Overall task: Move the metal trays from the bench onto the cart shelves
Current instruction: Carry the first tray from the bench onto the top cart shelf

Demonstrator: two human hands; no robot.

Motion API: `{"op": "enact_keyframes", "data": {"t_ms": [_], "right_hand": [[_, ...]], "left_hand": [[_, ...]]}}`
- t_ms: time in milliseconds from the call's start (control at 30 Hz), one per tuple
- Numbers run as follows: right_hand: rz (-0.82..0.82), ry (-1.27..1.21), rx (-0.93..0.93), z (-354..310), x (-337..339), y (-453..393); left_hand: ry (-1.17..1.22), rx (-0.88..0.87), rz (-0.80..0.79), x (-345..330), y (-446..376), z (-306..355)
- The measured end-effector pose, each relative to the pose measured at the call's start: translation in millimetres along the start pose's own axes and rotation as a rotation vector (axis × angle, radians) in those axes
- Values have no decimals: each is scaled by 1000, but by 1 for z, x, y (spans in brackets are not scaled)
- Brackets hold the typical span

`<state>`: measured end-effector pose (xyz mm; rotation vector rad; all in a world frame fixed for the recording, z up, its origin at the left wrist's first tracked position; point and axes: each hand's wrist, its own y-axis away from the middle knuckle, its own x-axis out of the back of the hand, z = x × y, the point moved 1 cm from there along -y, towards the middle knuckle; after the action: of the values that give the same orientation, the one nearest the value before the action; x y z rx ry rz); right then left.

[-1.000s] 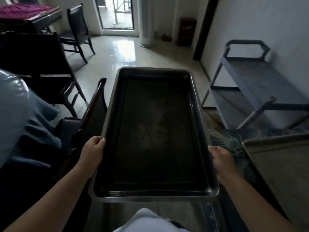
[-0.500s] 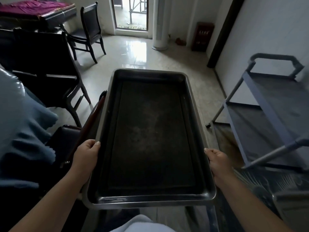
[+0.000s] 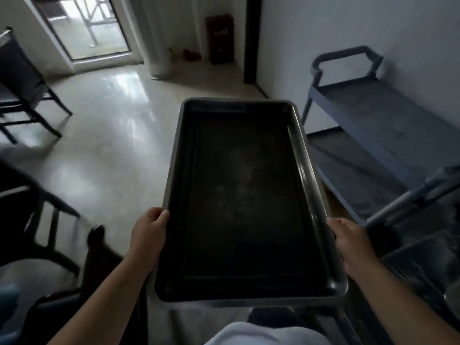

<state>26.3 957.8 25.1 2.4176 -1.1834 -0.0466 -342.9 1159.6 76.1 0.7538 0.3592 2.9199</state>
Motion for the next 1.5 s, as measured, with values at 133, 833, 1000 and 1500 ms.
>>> {"op": "enact_keyframes", "data": {"t_ms": [133, 833, 1000, 1500], "right_hand": [[134, -52, -16, -8, 22, -53], [622, -72, -129, -82, 132, -270], [780, -115, -171, -91, 139, -325], [806, 66, -319, -110, 178, -430]], "left_hand": [[-52, -69, -89, -67, -64, 46], [-216, -294, -610, -412, -281, 273], [-267, -375, -750, -494, -329, 321], [-340, -259, -773, -610, -368, 367]]}}
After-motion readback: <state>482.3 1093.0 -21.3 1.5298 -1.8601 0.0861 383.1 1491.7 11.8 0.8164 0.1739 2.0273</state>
